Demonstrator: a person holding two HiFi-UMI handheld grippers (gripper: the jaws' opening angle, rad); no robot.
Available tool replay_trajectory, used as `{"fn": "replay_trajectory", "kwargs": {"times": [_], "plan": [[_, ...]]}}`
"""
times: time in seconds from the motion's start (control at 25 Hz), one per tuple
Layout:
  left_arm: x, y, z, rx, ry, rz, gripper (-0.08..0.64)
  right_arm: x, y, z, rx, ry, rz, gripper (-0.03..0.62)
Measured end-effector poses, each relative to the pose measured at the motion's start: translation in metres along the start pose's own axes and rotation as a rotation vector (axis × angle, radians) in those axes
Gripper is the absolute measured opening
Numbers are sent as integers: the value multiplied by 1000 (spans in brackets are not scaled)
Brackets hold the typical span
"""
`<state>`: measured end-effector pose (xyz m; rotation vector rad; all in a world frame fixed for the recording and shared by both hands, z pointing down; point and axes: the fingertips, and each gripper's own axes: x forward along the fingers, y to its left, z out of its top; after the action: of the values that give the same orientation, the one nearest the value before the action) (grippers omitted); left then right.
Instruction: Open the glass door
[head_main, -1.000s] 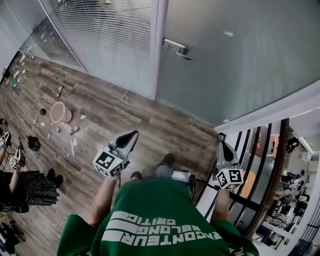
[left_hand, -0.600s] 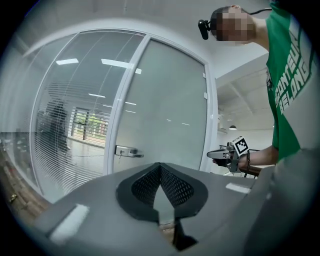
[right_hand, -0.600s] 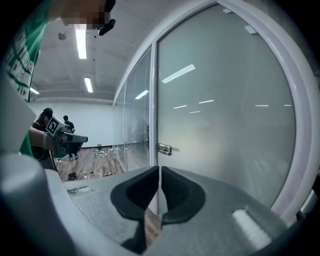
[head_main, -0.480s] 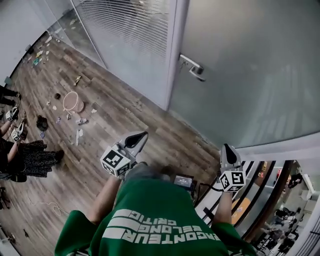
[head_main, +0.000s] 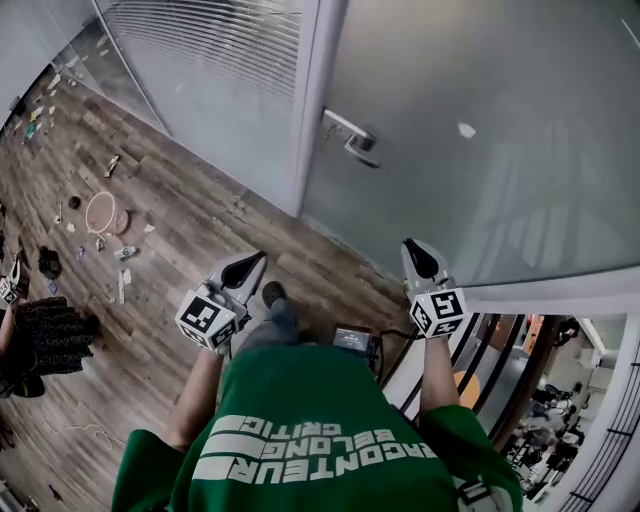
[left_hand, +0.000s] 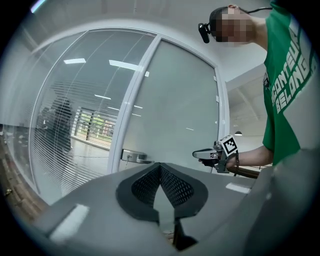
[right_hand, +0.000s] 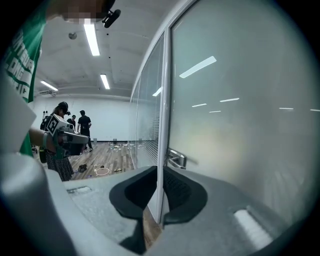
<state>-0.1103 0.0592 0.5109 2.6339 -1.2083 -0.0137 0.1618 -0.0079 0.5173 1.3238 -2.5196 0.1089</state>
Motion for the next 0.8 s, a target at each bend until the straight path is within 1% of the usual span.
{"fn": "replay_trajectory", "kwargs": {"times": [0.16,0.36,0.6,0.8], "plan": [[33,23,18,-3,-31,-40,17,38,-18,16,-31,27,-1,31],[56,53,29,-22,-41,-68,17,70,-26,31,-64,66,-6,31],[76,73,23,-42,-34,-81,17,104,-39,24,-95,113,-10,32],[72,84,27,-59,-41,-84,17,124,-40,17,-147,183,7,52]]}}
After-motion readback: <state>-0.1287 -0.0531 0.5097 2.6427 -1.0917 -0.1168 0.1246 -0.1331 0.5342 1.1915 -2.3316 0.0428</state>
